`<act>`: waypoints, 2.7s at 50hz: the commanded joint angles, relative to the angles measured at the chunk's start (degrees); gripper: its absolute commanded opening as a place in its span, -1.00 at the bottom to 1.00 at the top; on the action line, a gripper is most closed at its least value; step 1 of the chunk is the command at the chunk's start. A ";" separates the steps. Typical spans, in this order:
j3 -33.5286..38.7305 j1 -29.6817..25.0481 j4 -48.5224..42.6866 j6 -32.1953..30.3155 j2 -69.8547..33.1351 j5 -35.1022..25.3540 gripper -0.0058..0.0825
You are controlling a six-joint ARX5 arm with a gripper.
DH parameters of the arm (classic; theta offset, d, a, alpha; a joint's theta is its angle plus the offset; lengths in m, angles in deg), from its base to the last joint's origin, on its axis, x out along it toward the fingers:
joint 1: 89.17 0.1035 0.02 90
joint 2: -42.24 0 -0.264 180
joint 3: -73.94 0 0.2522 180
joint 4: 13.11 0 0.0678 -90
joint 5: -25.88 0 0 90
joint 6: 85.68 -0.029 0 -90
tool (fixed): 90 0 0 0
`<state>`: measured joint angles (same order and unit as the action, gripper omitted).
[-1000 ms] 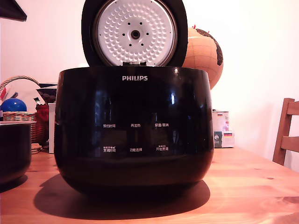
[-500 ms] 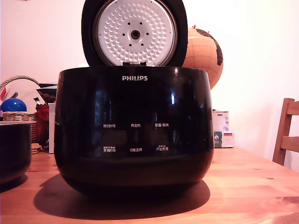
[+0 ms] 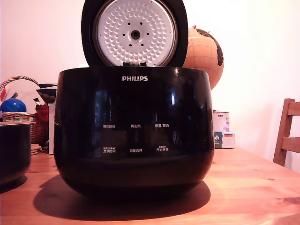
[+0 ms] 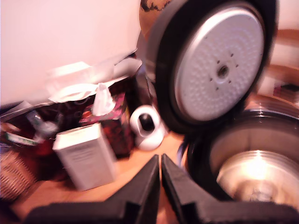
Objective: Pick up the metallic pot next to the rice cooker
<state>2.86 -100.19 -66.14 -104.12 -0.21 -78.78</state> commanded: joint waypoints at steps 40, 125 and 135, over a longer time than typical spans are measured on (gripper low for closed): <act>0.61 1.46 -27.93 -26.82 -20.72 1.68 -0.12; -1.11 3.80 -17.75 -25.75 -42.03 7.91 -0.91; -4.81 1.36 -21.70 -24.09 -39.39 13.33 -0.91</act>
<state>-0.15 -98.21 -86.77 -129.26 -41.57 -65.82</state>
